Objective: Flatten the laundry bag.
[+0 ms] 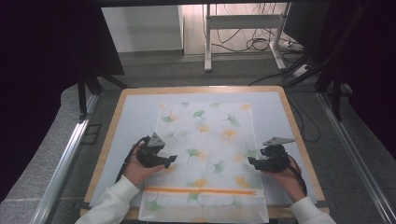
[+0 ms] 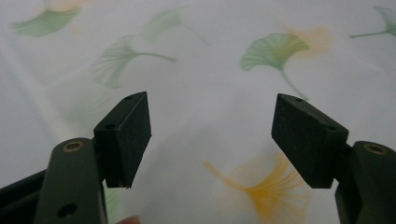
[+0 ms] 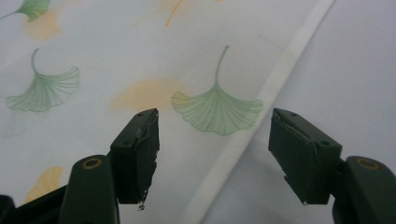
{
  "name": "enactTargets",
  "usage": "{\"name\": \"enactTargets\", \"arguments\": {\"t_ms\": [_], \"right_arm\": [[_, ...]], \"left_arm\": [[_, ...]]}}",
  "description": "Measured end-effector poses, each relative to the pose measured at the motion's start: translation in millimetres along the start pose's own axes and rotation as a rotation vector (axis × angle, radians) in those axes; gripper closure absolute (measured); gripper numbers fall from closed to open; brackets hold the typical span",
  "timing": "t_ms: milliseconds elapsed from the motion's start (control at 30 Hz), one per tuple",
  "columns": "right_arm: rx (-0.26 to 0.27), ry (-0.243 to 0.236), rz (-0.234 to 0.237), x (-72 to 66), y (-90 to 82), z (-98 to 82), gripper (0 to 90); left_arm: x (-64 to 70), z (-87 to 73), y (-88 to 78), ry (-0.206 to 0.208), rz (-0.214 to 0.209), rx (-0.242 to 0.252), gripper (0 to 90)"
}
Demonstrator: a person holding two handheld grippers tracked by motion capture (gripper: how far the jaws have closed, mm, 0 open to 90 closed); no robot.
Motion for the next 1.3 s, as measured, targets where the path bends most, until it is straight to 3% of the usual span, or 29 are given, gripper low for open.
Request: {"name": "enactTargets", "arguments": {"t_ms": [133, 233, 300, 467, 600, 667, 800, 967, 1133, 1300], "right_arm": [[-0.01, 0.001, -0.013, 5.3, 5.8, 3.6, 32.7], [-0.02, 0.008, -0.017, 7.6, 11.8, 7.0, 32.5], [-0.024, 0.002, -0.02, 7.1, 15.2, 8.2, 32.3], [-0.053, -0.019, -0.028, 2.5, 22.3, 6.6, 31.3], [-0.063, -0.021, -0.032, 1.6, 24.1, 4.4, 31.5], [-0.063, -0.026, -0.04, 1.7, 24.4, 4.3, 33.0], [-0.059, -0.045, -0.064, 2.4, 25.1, 4.6, 36.7], [-0.053, -0.044, -0.069, 2.9, 25.2, 6.3, 46.0], [-0.049, -0.057, -0.065, -0.6, 26.9, 8.6, 60.0], [-0.046, -0.064, -0.05, -5.5, 28.9, 10.2, 78.0]], "left_arm": [[-20.9, -12.2, -6.0, -0.054, 0.046, -0.015, 27.0], [-29.1, -21.8, -3.2, -0.1, 0.042, -0.047, 25.5], [-30.3, -25.1, -0.3, -0.116, 0.032, -0.054, 25.1], [-37.3, -34.3, 9.9, -0.141, 0.068, -0.112, 20.2], [-37.3, -37.9, 10.7, -0.184, 0.053, -0.118, 20.2], [-36.7, -38.0, 11.2, -0.169, 0.064, -0.123, 21.2], [-32.5, -35.2, 10.5, -0.165, 0.06, -0.12, 30.8], [-31.3, -33.2, 8.6, -0.156, 0.049, -0.118, 51.7], [-25.2, -29.3, 10.3, -0.112, 0.046, -0.121, 70.5], [-20.8, -26.7, 11.9, -0.1, 0.021, -0.108, 85.1]]}}
Point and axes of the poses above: each handheld gripper's, and its own axes: y roughly forward along the jaws, z roughly out of its top, x roughly to its right, the point moved 10 cm from there along y, roughly forward along the jaws, and after that the axes turned 8 degrees about y, right-handed, at the moved point
